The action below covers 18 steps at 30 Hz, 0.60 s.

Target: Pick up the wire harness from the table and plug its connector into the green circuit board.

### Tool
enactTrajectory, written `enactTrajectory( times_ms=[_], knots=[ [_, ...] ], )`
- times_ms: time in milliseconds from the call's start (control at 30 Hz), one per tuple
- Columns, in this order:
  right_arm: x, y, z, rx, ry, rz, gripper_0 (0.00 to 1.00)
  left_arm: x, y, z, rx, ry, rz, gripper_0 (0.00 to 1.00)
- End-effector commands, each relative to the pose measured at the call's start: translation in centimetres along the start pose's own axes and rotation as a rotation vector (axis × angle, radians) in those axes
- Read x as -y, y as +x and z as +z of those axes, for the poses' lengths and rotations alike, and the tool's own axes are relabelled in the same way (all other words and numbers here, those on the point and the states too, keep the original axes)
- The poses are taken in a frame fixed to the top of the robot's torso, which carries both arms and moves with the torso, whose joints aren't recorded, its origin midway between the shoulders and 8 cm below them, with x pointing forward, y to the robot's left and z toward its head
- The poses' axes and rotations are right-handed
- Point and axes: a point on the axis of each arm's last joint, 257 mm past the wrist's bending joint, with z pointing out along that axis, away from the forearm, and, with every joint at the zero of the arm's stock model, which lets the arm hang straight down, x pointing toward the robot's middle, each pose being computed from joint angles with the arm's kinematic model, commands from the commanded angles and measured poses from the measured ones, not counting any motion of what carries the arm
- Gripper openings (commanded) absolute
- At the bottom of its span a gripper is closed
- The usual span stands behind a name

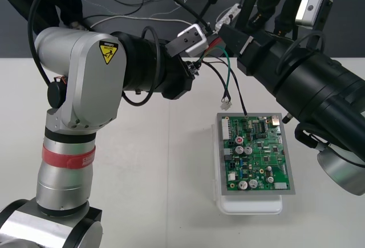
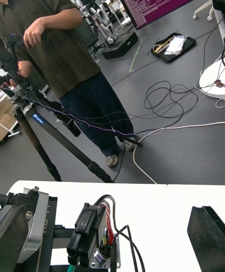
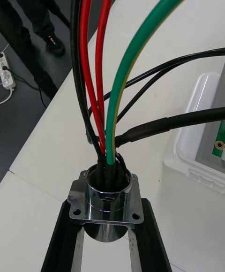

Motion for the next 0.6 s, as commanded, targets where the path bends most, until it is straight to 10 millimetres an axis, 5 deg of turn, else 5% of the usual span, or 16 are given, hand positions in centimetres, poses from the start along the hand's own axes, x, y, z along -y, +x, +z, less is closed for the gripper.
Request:
enactTrajectory(
  times_ms=[33,433,500,533,567,600],
  knots=[
    [-1.18,-0.09,-0.53,0.014,-0.017,-0.061,1.0,0.71,-3.61,-1.08,0.064,0.009,-0.034,0.0],
    [-1.01,-0.44,-1.04,0.025,0.001,-0.085,1.0,0.83,-3.75,-1.11,0.07,0.016,-0.035,0.0],
    [-1.01,-0.47,-1.04,0.027,0.004,-0.086,0.58,0.83,-3.75,-1.11,0.07,0.016,-0.035,0.01],
    [-0.93,-0.52,-1.06,0.028,0.009,-0.087,0.14,0.79,-3.68,-1.1,0.069,0.016,-0.037,0.01],
    [-0.8,-0.59,-1.06,0.029,0.014,-0.088,0.0,0.79,-3.68,-1.1,0.069,0.016,-0.037,0.0],
    [-0.71,-0.48,-1.05,0.026,0.016,-0.088,0.0,0.82,-3.62,-1.08,0.068,0.016,-0.039,0.0]
  ],
)
